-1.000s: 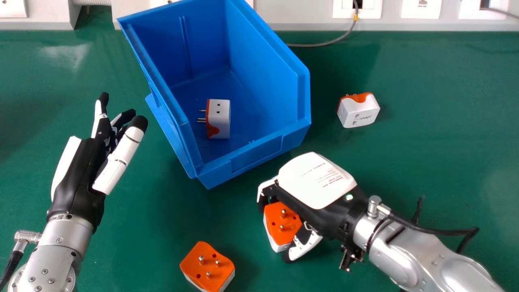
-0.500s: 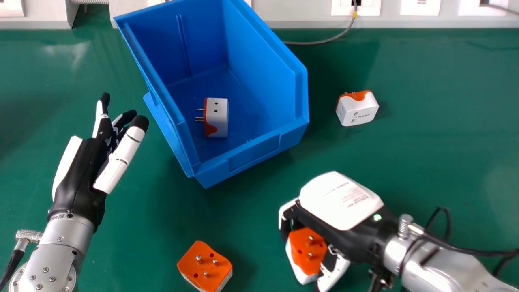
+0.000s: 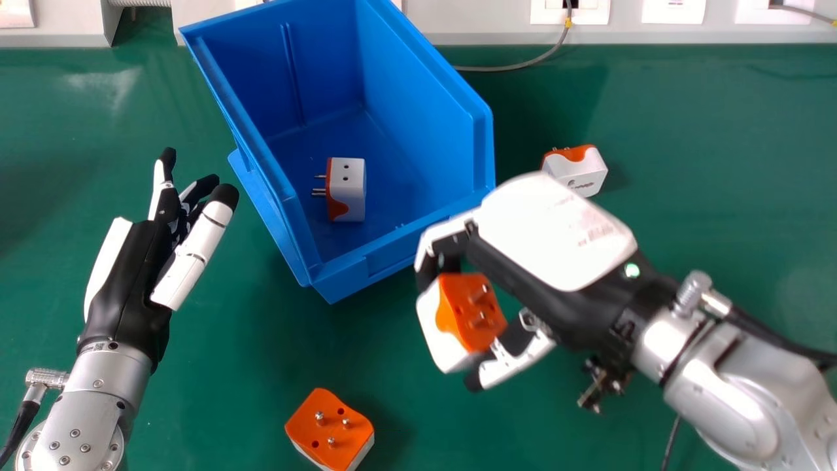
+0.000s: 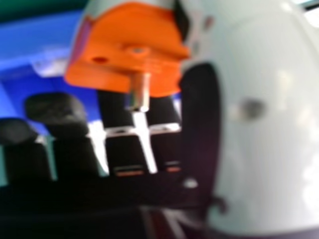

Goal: Pick all objects and put in blue box

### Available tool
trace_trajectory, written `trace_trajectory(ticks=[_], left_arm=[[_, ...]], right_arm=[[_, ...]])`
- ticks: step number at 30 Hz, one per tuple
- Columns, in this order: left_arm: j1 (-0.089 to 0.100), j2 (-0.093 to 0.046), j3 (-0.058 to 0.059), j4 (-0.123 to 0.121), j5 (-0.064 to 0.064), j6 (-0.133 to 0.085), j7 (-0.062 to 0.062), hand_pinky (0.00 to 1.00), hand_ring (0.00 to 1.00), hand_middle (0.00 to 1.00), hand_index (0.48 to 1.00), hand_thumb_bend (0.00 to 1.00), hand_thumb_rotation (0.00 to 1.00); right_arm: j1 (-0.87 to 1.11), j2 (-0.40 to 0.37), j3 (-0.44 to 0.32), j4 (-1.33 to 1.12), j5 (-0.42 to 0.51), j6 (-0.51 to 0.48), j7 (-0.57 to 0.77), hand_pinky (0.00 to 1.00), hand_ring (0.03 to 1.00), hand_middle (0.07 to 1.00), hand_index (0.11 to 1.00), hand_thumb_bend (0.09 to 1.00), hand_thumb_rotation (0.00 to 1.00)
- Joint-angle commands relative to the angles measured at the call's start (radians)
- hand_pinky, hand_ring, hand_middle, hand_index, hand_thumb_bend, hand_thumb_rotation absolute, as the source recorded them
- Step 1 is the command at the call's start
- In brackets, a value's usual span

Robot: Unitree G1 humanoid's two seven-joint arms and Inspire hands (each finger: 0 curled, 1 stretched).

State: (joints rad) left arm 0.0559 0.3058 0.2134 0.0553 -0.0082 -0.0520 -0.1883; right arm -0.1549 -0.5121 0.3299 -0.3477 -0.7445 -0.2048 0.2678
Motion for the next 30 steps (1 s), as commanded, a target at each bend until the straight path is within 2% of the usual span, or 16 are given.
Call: trace_trajectory(ticks=[1, 10, 14, 19, 25, 30], left_arm=[[-0.016, 0.005, -0.004, -0.009, 0.002, -0.008, 0.008, 0.88, 0.92, 0.94, 0.968, 0.55, 0.82], [-0.013, 0.005, -0.002, -0.006, -0.001, -0.010, 0.006, 0.88, 0.92, 0.94, 0.968, 0.54, 0.82], [-0.008, 0.004, 0.000, -0.004, -0.003, -0.009, 0.006, 0.89, 0.92, 0.95, 0.968, 0.53, 0.82], [0.008, 0.002, 0.003, -0.022, -0.005, -0.007, 0.008, 0.89, 0.92, 0.95, 0.968, 0.54, 0.82], [0.032, -0.004, 0.005, -0.050, -0.009, -0.005, 0.008, 0.89, 0.92, 0.94, 0.966, 0.53, 0.82], [0.048, -0.005, 0.005, -0.063, -0.003, -0.009, 0.011, 0.89, 0.92, 0.93, 0.965, 0.53, 0.82]], right_arm=[[-0.091, 0.028, -0.023, 0.009, 0.018, -0.021, -0.025, 0.05, 0.101, 0.213, 0.471, 0.493, 0.13], [-0.389, 0.164, 0.012, 0.256, -0.020, -0.040, -0.094, 0.06, 0.114, 0.205, 0.473, 0.490, 0.15], [-0.533, 0.215, 0.040, 0.443, -0.058, -0.054, -0.173, 0.06, 0.110, 0.200, 0.474, 0.491, 0.14], [-0.694, 0.272, 0.085, 0.686, -0.102, -0.055, -0.255, 0.06, 0.106, 0.192, 0.471, 0.493, 0.14], [-0.895, 0.364, 0.157, 1.019, -0.147, 0.004, -0.310, 0.08, 0.129, 0.223, 0.470, 0.494, 0.14], [-1.037, 0.452, 0.206, 1.289, -0.151, 0.043, -0.349, 0.10, 0.158, 0.250, 0.473, 0.496, 0.14]])
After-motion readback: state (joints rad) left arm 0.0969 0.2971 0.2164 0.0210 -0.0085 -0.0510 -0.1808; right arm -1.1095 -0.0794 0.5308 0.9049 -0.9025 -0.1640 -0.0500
